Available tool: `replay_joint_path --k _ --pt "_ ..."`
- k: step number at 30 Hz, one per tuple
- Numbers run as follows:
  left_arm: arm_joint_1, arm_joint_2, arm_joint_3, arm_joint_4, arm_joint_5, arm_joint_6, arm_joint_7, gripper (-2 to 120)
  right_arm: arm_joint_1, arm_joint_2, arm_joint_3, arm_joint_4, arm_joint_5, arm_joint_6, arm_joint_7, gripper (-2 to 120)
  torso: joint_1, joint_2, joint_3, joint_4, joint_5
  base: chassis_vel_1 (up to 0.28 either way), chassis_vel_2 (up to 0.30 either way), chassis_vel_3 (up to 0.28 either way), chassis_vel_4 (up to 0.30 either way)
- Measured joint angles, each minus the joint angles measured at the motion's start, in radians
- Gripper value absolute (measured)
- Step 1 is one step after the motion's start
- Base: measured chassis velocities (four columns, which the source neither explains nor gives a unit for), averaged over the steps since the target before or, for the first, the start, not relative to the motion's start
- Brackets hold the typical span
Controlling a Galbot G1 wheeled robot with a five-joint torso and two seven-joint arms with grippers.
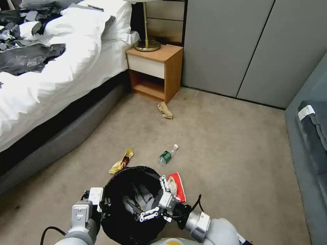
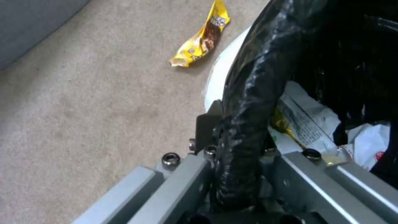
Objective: Pick up the trash bin, then pick up the garbage from the floor and place it into the trash bin.
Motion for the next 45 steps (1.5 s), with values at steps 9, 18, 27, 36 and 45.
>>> replay_joint_path --k 9,18,27,36,45 --pt "0.002 0.004 -0.004 0.004 0.002 -0.001 0.001 0 -0.058 0.016 0.092 0.118 0.014 0.015 0.109 100 0.000 0.000 0.000 0.0001 0.0000 0.000 0.000 0.000 0.000" --pt "0.002 0.006 -0.022 0.008 0.002 -0.006 0.002 0 -0.176 0.116 0.183 0.234 -0.054 0.013 0.310 100 0.000 0.000 0.000 -0.0001 -0.0001 0.000 0.000 0.000 0.000" --pt "-0.012 -0.015 -0.050 0.010 -0.010 -0.016 0.002 0 -0.344 0.199 0.225 0.200 -0.195 0.057 0.469 100 0.000 0.000 0.000 -0.0001 -0.0001 0.000 0.000 0.000 0.000" --pt "-0.019 -0.032 -0.054 0.009 -0.018 -0.016 0.002 0 -0.359 0.224 0.227 0.121 -0.206 0.076 0.511 100 0.000 0.000 0.000 0.0000 0.0000 0.000 0.000 0.000 0.000" --pt "-0.017 -0.034 -0.055 0.001 -0.018 -0.016 0.002 0 -0.305 0.210 0.239 0.088 -0.170 0.050 0.493 100 0.000 0.000 0.000 0.0000 0.0000 0.000 0.000 0.000 0.000"
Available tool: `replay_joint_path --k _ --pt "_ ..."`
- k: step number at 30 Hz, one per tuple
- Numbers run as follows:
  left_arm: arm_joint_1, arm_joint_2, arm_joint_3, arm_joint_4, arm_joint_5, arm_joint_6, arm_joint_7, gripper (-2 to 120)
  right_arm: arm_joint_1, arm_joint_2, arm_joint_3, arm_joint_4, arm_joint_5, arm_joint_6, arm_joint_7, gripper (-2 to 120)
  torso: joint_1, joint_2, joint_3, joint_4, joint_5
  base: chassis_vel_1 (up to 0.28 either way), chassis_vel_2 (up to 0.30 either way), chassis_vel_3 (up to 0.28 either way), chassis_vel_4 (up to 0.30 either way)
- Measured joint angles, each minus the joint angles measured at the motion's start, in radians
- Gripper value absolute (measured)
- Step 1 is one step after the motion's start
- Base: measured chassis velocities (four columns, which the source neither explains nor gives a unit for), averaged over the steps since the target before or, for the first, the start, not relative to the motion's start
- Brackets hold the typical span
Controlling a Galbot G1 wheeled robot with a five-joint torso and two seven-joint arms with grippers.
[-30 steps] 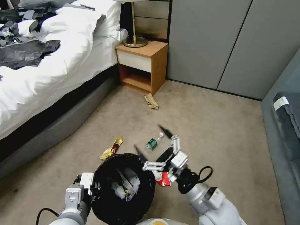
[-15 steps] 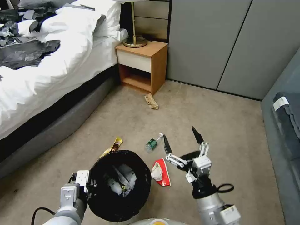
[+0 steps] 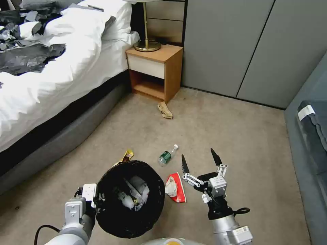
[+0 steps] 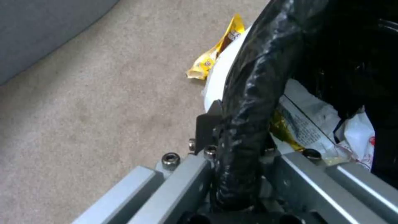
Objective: Pick up the trash bin, then pick up the garbage from the floor and place it into the trash bin.
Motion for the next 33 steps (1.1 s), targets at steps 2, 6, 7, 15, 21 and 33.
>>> replay_joint_path --k 2,6,7,15,21,33 --pt "0.001 -0.001 0.000 -0.001 0.000 0.000 0.000 0 0.017 -0.006 0.000 -0.008 0.012 -0.015 -0.002 100 0.000 0.000 0.000 -0.0001 0.0000 0.000 0.000 0.000 0.000" --pt "0.006 -0.005 0.005 -0.003 0.006 0.000 -0.001 0 0.100 -0.028 -0.005 -0.058 0.053 -0.070 -0.010 100 0.000 0.000 0.000 -0.0001 0.0000 0.000 0.000 0.000 0.000" --pt "0.007 -0.008 0.006 -0.004 0.009 0.000 -0.001 0 0.138 -0.034 -0.007 -0.086 0.066 -0.088 -0.014 100 0.000 0.000 0.000 0.0002 0.0001 0.000 0.000 0.000 0.000" --pt "0.012 -0.013 0.008 -0.005 0.017 0.000 -0.001 0 0.222 -0.042 -0.022 -0.170 0.094 -0.134 -0.024 100 0.000 0.000 0.000 0.0002 0.0002 0.000 0.000 0.000 0.000" --pt "0.016 -0.023 0.008 -0.007 0.025 0.000 -0.002 0 0.411 -0.053 -0.104 -0.408 0.257 -0.311 -0.051 100 0.000 0.000 0.000 0.0001 0.0000 0.000 0.000 0.000 0.000" --pt "0.014 -0.032 0.009 0.009 0.030 0.001 -0.003 0 0.596 -0.013 -0.181 -0.755 0.313 -0.392 -0.153 100 0.000 0.000 0.000 0.0000 0.0000 0.000 0.000 0.000 0.000"
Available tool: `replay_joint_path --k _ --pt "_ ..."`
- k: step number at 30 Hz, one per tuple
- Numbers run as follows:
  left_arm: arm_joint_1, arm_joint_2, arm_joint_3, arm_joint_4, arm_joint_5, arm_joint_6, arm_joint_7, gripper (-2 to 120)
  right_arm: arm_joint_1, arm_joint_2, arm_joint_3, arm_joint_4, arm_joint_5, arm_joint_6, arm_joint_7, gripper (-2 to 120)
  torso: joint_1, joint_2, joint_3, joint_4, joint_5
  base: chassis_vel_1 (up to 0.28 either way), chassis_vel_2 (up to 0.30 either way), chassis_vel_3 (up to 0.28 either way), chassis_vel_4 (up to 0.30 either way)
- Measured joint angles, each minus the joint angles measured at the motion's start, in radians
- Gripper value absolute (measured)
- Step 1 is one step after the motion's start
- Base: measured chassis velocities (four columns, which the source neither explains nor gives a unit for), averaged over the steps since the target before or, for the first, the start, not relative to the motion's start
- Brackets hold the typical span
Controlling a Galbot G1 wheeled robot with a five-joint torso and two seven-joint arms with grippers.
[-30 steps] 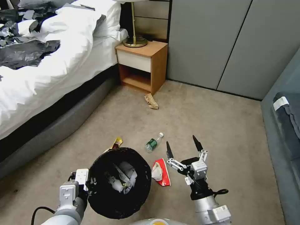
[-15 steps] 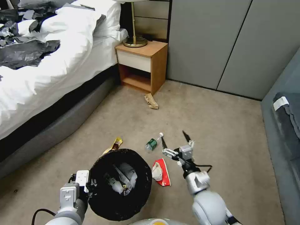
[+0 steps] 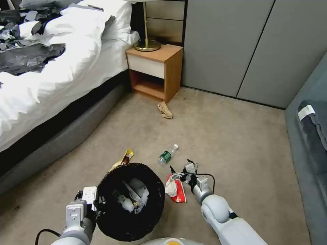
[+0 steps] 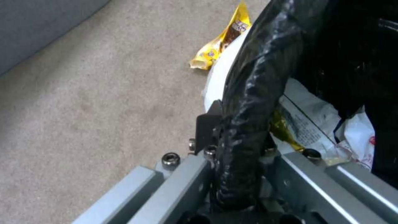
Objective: Pick up the trash bin, then pick up the garbage from the floor and place it into the trash bin.
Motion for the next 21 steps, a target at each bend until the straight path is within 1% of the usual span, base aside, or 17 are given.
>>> replay_joint_path --k 1,3,5,6,9,12,15,21 --pt "0.000 0.000 0.000 0.001 0.001 0.000 0.000 0 0.019 0.011 -0.007 -0.033 0.002 -0.002 -0.015 100 0.000 0.000 0.000 0.0001 0.0000 0.000 0.000 0.000 0.000" --pt "-0.001 0.000 0.000 0.001 0.001 0.001 0.000 0 0.025 0.015 -0.009 -0.047 0.002 -0.002 -0.024 100 0.000 0.000 0.000 0.0001 0.0000 0.000 0.000 0.000 0.000" --pt "0.001 -0.002 0.000 0.001 0.001 0.001 0.000 0 0.037 0.033 -0.004 -0.095 -0.016 -0.005 -0.067 100 0.000 0.000 0.000 0.0000 -0.0001 0.000 0.000 0.000 0.000" --pt "0.001 -0.002 0.000 0.001 0.001 0.001 0.000 0 0.037 0.033 -0.004 -0.095 -0.016 -0.005 -0.067 100 0.000 0.000 0.000 0.0000 -0.0001 0.000 0.000 0.000 0.000" --pt "0.004 -0.004 0.000 0.002 0.002 0.001 0.000 0 0.045 0.054 0.007 -0.166 -0.042 -0.005 -0.107 100 0.000 0.000 0.000 0.0000 0.0000 0.000 0.000 0.000 0.000" --pt "0.004 -0.005 0.000 0.002 0.002 0.001 0.000 0 0.048 0.060 0.012 -0.192 -0.051 0.000 -0.121 100 0.000 0.000 0.000 0.0000 0.0000 0.000 0.000 0.000 0.000" --pt "0.004 -0.009 0.001 0.007 0.006 0.000 0.000 0 0.062 0.093 0.028 -0.283 -0.077 0.019 -0.165 100 0.000 0.000 0.000 0.0000 0.0000 0.000 0.000 0.000 0.000" --pt "0.009 -0.008 -0.005 0.005 0.006 0.000 0.000 0 0.073 0.107 0.036 -0.343 -0.099 0.038 -0.179 100 0.000 0.000 0.000 0.0000 0.0000 0.000 0.000 0.000 0.000"
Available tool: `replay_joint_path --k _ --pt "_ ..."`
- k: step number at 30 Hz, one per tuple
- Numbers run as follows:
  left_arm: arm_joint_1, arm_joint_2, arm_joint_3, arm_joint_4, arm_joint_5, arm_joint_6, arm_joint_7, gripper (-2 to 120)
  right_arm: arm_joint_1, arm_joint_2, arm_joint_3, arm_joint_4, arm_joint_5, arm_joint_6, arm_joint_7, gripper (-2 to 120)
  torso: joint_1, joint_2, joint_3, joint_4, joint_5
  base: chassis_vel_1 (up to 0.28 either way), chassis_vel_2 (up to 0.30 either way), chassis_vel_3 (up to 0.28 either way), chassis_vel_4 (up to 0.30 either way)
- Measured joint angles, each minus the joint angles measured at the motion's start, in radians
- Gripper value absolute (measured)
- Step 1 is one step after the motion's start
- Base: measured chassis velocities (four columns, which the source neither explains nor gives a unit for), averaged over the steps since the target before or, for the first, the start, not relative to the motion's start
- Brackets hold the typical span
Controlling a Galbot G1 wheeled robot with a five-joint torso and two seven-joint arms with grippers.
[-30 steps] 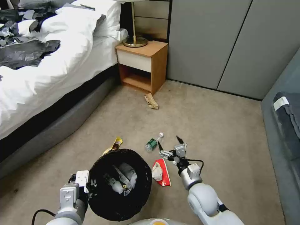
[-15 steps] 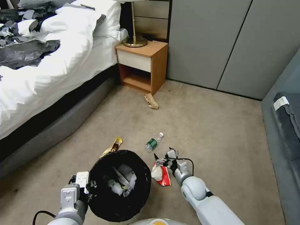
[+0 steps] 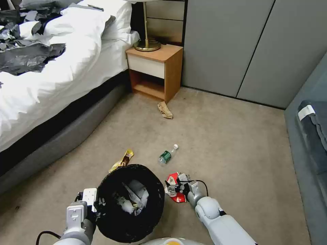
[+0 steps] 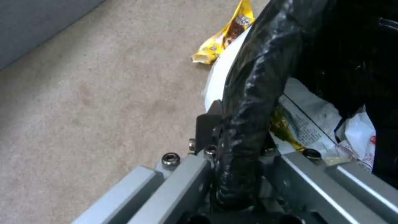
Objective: Pick up the trash bin, then pick up the garbage from the floor and place it into the trash bin.
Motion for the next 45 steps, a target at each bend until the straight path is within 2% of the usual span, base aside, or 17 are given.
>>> replay_joint_path --k 7,10,11,14,15,17,19,21,23,24,26,29,31,38,45 --pt "0.002 -0.004 -0.001 -0.005 0.001 -0.001 0.000 0 0.003 0.009 0.013 -0.045 -0.015 0.022 -0.010 86 0.000 0.000 0.000 0.0000 -0.0001 0.000 0.000 0.000 0.000" --pt "0.001 -0.005 0.000 -0.008 0.002 -0.001 0.000 0 -0.004 0.013 0.016 -0.049 -0.026 0.034 -0.011 71 0.000 0.000 0.000 0.0000 -0.0002 0.000 0.000 0.000 0.000" --pt "0.001 -0.005 0.000 -0.008 0.002 -0.001 0.000 0 -0.004 0.013 0.016 -0.049 -0.026 0.034 -0.011 71 0.000 0.000 0.000 0.0000 -0.0002 0.000 0.000 0.000 0.000" --pt "0.002 -0.003 0.000 -0.013 0.003 -0.001 0.000 0 -0.013 0.015 0.016 -0.042 -0.032 0.037 -0.009 57 0.000 0.000 0.000 0.0000 0.0001 0.000 0.000 0.000 0.000" --pt "0.002 -0.003 0.000 -0.013 0.003 -0.001 0.000 0 -0.013 0.015 0.016 -0.042 -0.032 0.037 -0.009 57 0.000 0.000 0.000 0.0000 0.0001 0.000 0.000 0.000 0.000" --pt "0.002 -0.003 0.000 -0.013 0.003 -0.001 0.000 0 -0.018 0.016 0.015 -0.035 -0.036 0.037 -0.005 46 0.000 0.000 0.000 0.0001 -0.0001 0.000 0.000 0.000 0.000" --pt "0.003 -0.003 0.000 -0.014 0.003 -0.001 0.000 0 -0.019 0.016 0.015 -0.032 -0.038 0.037 -0.003 43 0.000 0.000 0.000 0.0002 -0.0002 0.000 0.000 0.000 0.000" --pt "0.003 -0.003 0.000 -0.015 0.003 -0.002 0.000 0 -0.026 0.015 0.015 -0.018 -0.040 0.036 0.003 31 0.000 0.000 0.000 0.0004 -0.0002 0.000 0.000 0.000 0.000" --pt "0.003 -0.003 0.000 -0.015 0.003 -0.002 0.000 0 -0.028 0.015 0.015 -0.014 -0.040 0.036 0.005 28 0.000 0.000 0.000 0.0004 -0.0002 0.000 0.000 0.000 0.000" --pt "0.003 -0.003 0.000 -0.016 0.003 -0.002 0.000 0 -0.032 0.013 0.016 -0.008 -0.040 0.035 0.008 20 0.000 0.000 0.000 0.0004 -0.0002 0.000 0.000 0.000 0.000" --pt "0.003 -0.002 0.001 -0.017 0.003 -0.002 0.000 0 -0.034 0.013 0.016 -0.004 -0.040 0.035 0.010 17 0.000 0.000 0.000 0.0003 -0.0002 0.000 0.000 0.000 0.000" --pt "0.003 -0.002 0.003 -0.019 0.004 -0.002 0.000 0 -0.039 0.010 0.019 0.006 -0.040 0.035 0.015 3 0.000 0.000 0.000 0.0002 -0.0001 0.000 0.000 0.000 0.000" --pt "0.003 -0.002 0.004 -0.019 0.004 -0.002 0.000 0 -0.040 0.010 0.020 0.008 -0.040 0.035 0.016 0 0.000 0.000 0.000 0.0002 0.0000 0.000 0.000 0.000 0.000" --pt "0.005 -0.002 0.003 -0.024 0.006 -0.003 0.000 0 -0.046 0.004 0.022 0.025 -0.040 0.039 0.034 0 0.000 0.000 0.000 -0.0002 0.0005 0.000 0.000 0.000 0.000" --pt "0.004 0.000 0.002 -0.025 0.006 -0.003 0.000 0 -0.072 -0.022 0.028 0.113 -0.023 0.067 0.070 0 0.000 0.000 0.000 -0.0002 0.0003 0.000 0.000 0.000 0.000"
